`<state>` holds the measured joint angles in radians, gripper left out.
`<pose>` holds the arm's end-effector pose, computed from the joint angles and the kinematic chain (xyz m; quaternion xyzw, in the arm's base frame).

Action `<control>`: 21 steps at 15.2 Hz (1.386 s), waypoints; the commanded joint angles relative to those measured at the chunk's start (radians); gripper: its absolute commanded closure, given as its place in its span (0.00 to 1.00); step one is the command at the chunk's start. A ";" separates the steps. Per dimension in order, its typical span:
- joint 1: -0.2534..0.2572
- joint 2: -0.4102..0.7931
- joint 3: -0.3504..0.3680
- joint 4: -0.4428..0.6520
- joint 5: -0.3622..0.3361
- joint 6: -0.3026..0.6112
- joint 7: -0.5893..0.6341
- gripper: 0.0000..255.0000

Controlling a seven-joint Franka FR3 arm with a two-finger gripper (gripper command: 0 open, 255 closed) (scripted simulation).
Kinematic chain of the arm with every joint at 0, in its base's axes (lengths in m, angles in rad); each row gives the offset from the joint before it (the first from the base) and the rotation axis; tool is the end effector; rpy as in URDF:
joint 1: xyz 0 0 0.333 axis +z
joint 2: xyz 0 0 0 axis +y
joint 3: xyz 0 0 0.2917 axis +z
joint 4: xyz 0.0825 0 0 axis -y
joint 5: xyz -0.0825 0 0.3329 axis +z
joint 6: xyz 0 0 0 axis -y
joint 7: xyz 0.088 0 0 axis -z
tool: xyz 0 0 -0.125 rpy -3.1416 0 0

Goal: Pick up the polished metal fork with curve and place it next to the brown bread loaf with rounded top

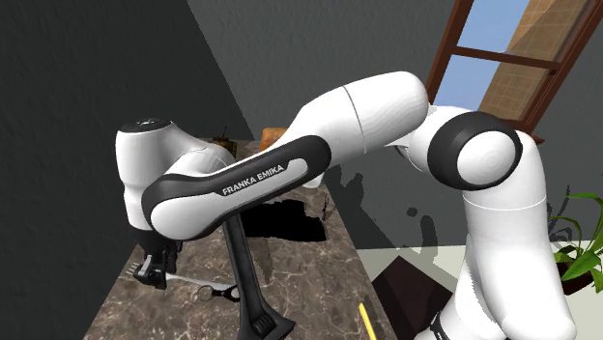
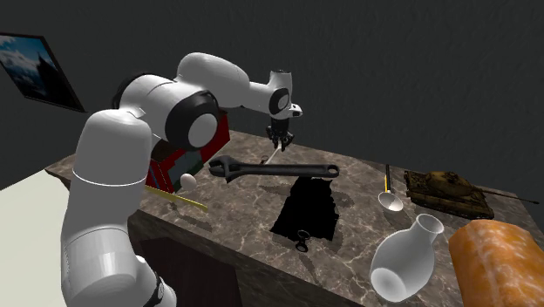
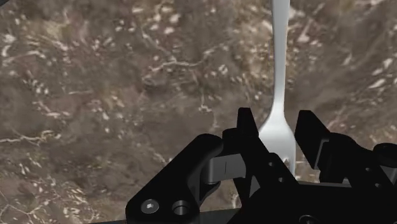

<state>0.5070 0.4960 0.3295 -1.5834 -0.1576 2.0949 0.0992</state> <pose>0.4502 0.4443 0.3499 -0.9260 -0.3768 -0.0162 0.0170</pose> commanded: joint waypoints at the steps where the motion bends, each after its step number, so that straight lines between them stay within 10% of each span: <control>1: -0.002 -0.013 0.003 0.014 0.005 -0.026 -0.003 1.00; 21: 0.004 -0.064 0.016 0.210 0.028 -0.270 -0.018 1.00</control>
<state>0.5098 0.4326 0.3450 -1.3857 -0.1297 1.8376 0.0806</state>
